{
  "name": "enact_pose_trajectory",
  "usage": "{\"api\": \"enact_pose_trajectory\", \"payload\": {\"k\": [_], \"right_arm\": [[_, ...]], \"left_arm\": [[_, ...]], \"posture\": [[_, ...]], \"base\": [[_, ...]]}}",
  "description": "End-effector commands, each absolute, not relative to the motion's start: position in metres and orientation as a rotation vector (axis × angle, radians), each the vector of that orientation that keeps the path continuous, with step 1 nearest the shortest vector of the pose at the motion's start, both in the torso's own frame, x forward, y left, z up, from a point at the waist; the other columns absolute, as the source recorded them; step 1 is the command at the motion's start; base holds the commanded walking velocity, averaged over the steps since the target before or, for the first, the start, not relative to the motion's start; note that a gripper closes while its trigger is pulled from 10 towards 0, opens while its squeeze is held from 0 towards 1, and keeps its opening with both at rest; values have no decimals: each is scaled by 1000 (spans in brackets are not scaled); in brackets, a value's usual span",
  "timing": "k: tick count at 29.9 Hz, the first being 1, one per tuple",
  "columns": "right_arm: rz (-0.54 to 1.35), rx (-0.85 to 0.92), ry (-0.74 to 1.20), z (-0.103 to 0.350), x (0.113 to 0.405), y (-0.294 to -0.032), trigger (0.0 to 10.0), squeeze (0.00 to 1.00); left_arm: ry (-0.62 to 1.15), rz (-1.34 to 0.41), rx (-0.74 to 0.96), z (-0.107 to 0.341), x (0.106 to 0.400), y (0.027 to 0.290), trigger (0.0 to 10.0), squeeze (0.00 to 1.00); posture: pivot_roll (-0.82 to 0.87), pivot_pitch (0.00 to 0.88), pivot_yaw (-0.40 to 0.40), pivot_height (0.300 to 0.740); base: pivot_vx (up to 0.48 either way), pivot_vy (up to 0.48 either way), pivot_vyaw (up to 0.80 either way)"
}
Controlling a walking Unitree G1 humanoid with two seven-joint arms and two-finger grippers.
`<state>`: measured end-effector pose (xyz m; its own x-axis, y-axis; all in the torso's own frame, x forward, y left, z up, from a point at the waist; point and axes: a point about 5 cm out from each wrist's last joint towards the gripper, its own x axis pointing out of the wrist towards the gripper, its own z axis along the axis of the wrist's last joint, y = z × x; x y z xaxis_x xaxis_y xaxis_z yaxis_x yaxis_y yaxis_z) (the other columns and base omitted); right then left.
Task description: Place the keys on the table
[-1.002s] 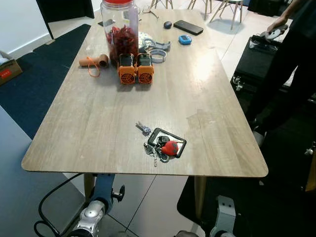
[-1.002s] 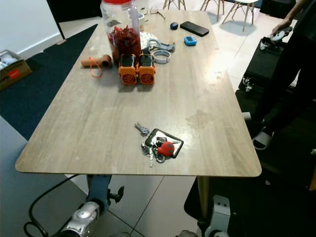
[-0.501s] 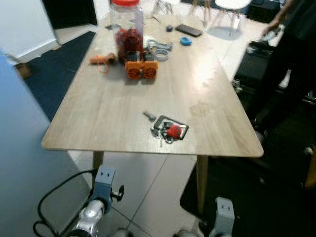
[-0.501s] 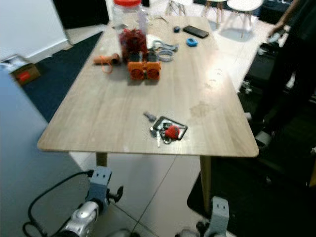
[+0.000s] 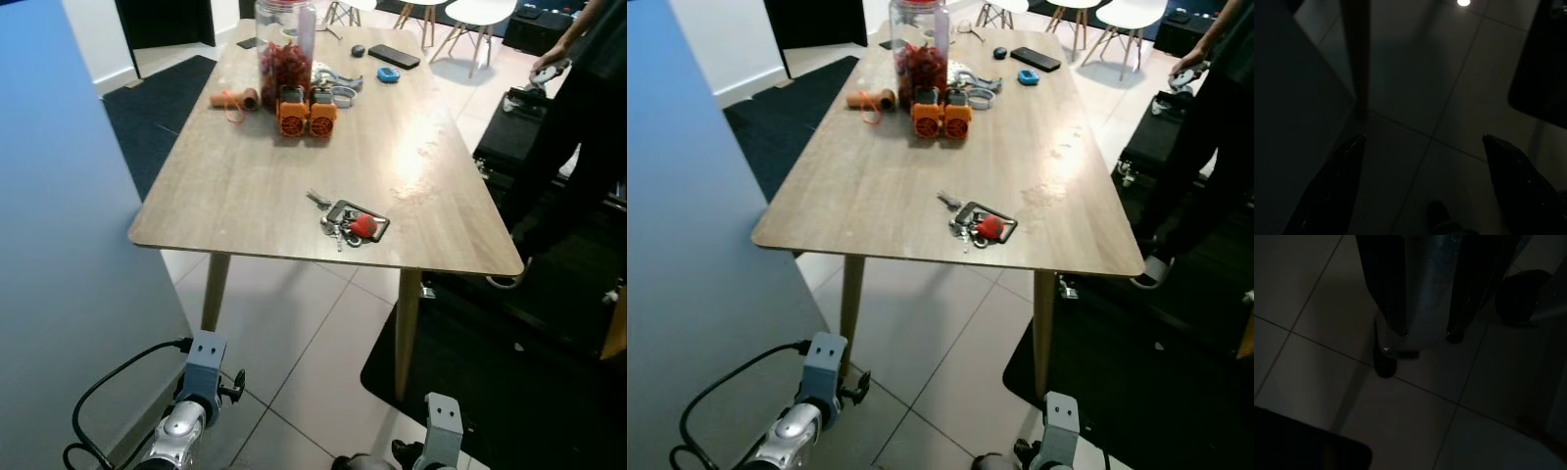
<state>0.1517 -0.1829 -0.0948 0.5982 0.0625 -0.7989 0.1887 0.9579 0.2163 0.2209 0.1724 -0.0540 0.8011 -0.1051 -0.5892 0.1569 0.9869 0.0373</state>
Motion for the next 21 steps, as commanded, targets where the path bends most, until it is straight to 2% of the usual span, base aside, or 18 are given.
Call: {"api": "enact_pose_trajectory", "payload": {"k": [1,16,21], "right_arm": [[-80,291,931,-95,151,-185,10000,0],[-28,245,926,-94,153,-181,10000,0],[0,236,930,-95,152,-178,10000,0]], "left_arm": [[622,-127,88,-54,220,177,10000,0],[607,-128,87,-53,219,176,10000,0],[607,-128,93,-54,219,175,10000,0]], "posture": [[62,58,-14,740],[61,70,-15,740],[59,70,-14,740]], "base": [[0,0,0],[0,0,0],[0,0,800]]}}
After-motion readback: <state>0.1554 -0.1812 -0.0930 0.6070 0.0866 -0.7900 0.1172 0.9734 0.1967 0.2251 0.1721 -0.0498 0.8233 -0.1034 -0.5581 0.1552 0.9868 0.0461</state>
